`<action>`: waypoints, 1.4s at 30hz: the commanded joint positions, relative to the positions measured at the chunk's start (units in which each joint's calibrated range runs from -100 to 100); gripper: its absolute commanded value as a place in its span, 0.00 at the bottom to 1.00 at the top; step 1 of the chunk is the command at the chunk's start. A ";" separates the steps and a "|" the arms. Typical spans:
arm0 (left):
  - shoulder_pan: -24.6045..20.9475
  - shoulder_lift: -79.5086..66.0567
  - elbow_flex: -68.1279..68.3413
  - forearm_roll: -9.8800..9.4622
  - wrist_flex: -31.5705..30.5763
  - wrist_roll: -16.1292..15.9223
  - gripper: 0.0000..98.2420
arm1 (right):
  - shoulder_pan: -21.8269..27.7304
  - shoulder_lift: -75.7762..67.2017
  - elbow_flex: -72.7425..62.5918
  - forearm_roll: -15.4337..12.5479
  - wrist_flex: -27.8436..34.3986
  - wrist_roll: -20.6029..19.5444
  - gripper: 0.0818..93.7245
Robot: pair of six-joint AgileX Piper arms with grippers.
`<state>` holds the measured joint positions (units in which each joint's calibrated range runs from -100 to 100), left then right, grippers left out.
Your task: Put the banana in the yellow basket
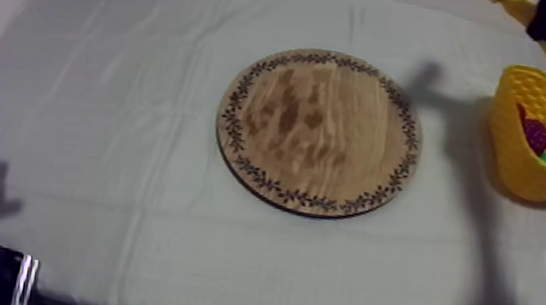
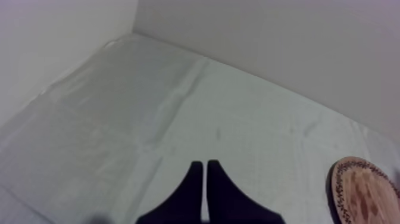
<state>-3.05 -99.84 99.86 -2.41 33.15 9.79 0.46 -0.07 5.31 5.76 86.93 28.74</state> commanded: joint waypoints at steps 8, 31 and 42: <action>-0.02 0.02 0.03 -0.01 -0.01 0.01 0.00 | 7.08 0.29 0.80 1.08 -0.12 -3.87 0.25; -0.02 0.02 0.03 -0.01 -0.01 0.01 0.00 | 11.19 10.94 14.03 3.00 -12.76 -6.57 0.30; -0.02 0.02 0.03 -0.01 -0.01 0.01 0.00 | 11.78 14.55 14.96 3.34 -15.89 -7.82 0.67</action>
<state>-3.05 -99.84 99.86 -2.41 33.15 9.79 12.27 14.49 20.17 8.90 71.07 21.06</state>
